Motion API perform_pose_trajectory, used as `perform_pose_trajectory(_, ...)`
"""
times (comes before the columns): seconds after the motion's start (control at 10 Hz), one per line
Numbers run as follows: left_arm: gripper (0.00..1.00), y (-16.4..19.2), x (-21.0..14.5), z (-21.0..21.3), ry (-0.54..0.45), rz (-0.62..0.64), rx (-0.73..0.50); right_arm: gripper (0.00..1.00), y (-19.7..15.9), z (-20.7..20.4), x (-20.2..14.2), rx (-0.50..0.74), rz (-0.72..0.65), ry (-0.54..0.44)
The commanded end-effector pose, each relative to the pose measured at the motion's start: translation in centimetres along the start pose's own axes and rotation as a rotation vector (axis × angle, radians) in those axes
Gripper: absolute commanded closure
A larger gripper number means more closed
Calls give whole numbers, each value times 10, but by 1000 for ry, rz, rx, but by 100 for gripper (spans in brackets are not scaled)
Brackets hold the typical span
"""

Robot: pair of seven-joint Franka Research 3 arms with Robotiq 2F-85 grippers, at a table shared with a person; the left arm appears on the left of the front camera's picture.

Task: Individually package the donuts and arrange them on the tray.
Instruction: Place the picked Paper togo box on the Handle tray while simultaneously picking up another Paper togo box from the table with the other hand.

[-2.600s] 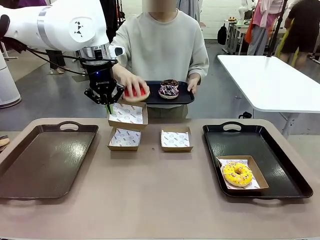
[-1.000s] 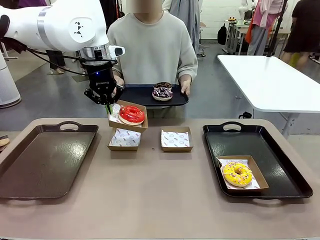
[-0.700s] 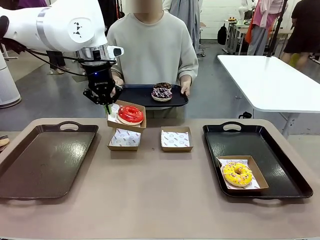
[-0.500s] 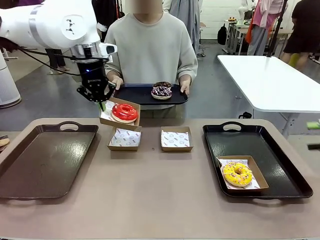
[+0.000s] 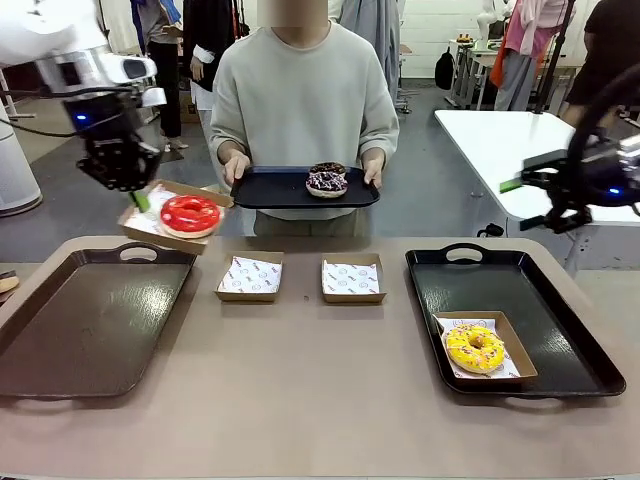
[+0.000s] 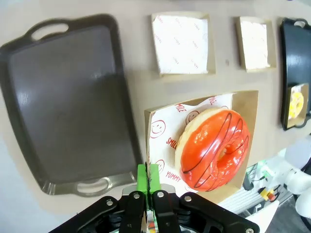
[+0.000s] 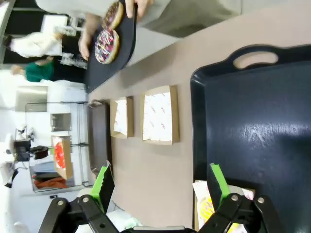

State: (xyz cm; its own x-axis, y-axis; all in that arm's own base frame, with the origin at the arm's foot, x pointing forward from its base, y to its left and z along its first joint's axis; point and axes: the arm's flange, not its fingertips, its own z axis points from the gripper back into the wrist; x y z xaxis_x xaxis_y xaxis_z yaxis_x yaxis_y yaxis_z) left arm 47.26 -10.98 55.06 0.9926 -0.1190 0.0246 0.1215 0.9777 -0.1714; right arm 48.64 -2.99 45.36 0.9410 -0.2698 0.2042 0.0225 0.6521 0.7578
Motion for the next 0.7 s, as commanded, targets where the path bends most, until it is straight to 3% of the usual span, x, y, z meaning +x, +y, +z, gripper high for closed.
perform_pose_trajectory(0.0,99,24,-20,-9,19,-3,-33,0,26,-41,8,-166,31,37)
perform_pose_trajectory(0.3,99,55,-44,-24,35,-6,-10,0,67,-107,6,-286,117,50)
perform_pose_trajectory(0.6,99,81,-55,-37,54,52,1,0,67,-155,-13,-361,171,97)
